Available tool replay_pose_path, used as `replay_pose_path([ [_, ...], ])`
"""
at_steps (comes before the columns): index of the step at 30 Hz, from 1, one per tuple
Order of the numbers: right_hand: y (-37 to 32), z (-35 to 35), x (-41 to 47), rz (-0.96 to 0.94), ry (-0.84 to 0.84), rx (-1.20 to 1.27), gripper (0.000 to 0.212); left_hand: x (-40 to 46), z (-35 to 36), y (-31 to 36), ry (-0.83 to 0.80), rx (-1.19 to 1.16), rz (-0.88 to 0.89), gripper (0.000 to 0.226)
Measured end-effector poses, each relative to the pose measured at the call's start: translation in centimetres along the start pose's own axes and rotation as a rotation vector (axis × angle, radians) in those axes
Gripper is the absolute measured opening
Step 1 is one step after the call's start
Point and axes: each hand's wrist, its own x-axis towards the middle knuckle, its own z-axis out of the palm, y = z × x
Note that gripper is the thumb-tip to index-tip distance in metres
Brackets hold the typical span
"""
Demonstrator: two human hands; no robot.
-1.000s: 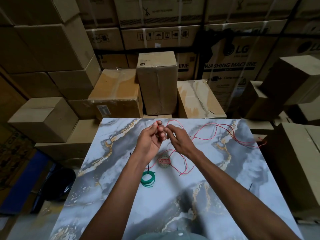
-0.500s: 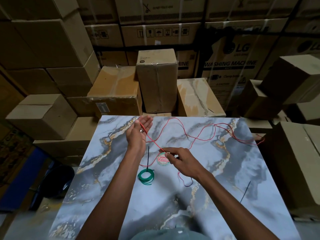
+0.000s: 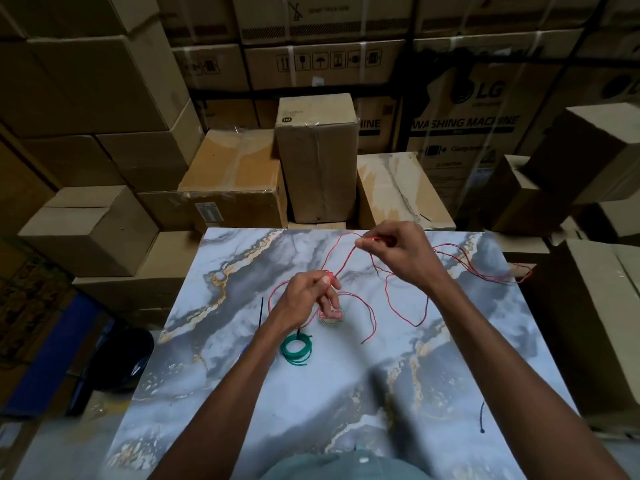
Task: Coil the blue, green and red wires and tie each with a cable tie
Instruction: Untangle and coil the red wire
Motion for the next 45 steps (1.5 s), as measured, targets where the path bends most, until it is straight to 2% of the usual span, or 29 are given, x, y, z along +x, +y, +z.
replay_pose_path([
  [4, 3.2, 0.9, 0.6, 0.108, 0.097, 0.162, 0.012, -0.5, 0.8, 1.9, -0.114, -0.185, -0.023, 0.036],
  [6, 4.4, 1.8, 0.2, 0.194, 0.137, 0.279, 0.014, -0.5, 0.8, 2.6, -0.168, -0.409, -0.065, 0.028],
  [8, 5.2, 3.5, -1.1, 0.302, 0.060, 0.455, 0.019, -0.7, 0.8, 3.1, -0.182, -0.664, -0.087, 0.021],
  [10, 5.9, 6.0, -3.2, 0.449, -0.071, 0.613, 0.037, -0.6, 1.1, 3.4, -0.147, -0.890, -0.085, 0.019],
  [12, 6.8, 8.4, -5.6, 0.584, -0.147, 0.682, 0.044, -0.2, 1.2, 3.7, -0.061, -1.082, -0.085, 0.020],
  [16, 8.3, 10.5, -9.1, 0.747, -0.132, 0.667, 0.048, 0.9, -1.2, 4.3, 0.187, -1.354, 0.037, 0.023],
  [18, 9.1, 9.9, -9.8, 0.750, -0.045, 0.587, 0.049, 1.0, -2.0, 4.3, 0.266, -1.340, 0.058, 0.022],
  [21, 10.5, 8.9, -9.2, 0.629, -0.022, 0.183, 0.048, 0.6, -2.3, 4.3, 0.324, -1.276, 0.034, 0.022],
  [23, 10.4, 8.2, -8.1, 0.557, 0.035, 0.014, 0.033, 0.6, -1.9, 4.2, 0.293, -1.206, 0.003, 0.028],
  [25, 9.1, 7.5, -6.5, 0.430, 0.151, -0.041, 0.020, 0.5, -1.3, 4.6, 0.247, -1.146, -0.026, 0.030],
  [29, 4.3, 6.7, -3.1, 0.070, 0.210, -0.093, 0.035, 0.2, -0.1, 5.0, 0.135, -1.109, -0.071, 0.025],
  [32, 2.3, 7.1, -1.9, -0.021, 0.133, -0.225, 0.046, -0.1, 0.3, 5.2, 0.072, -1.082, -0.093, 0.020],
  [35, 1.8, 7.3, -1.3, -0.101, 0.010, -0.136, 0.048, -0.6, 0.5, 5.5, -0.021, -1.049, -0.093, 0.022],
  [38, 2.0, 7.2, -1.1, -0.162, -0.036, -0.084, 0.034, -0.9, 0.2, 5.7, -0.077, -1.005, -0.103, 0.023],
  [42, 2.2, 6.8, -1.8, 0.094, -0.095, 0.394, 0.034, -1.0, -0.6, 5.5, -0.094, -1.073, -0.135, 0.023],
  [45, 3.1, 7.1, -2.7, 0.246, -0.134, 0.624, 0.037, -0.8, -0.2, 5.2, -0.029, -1.165, -0.156, 0.024],
])
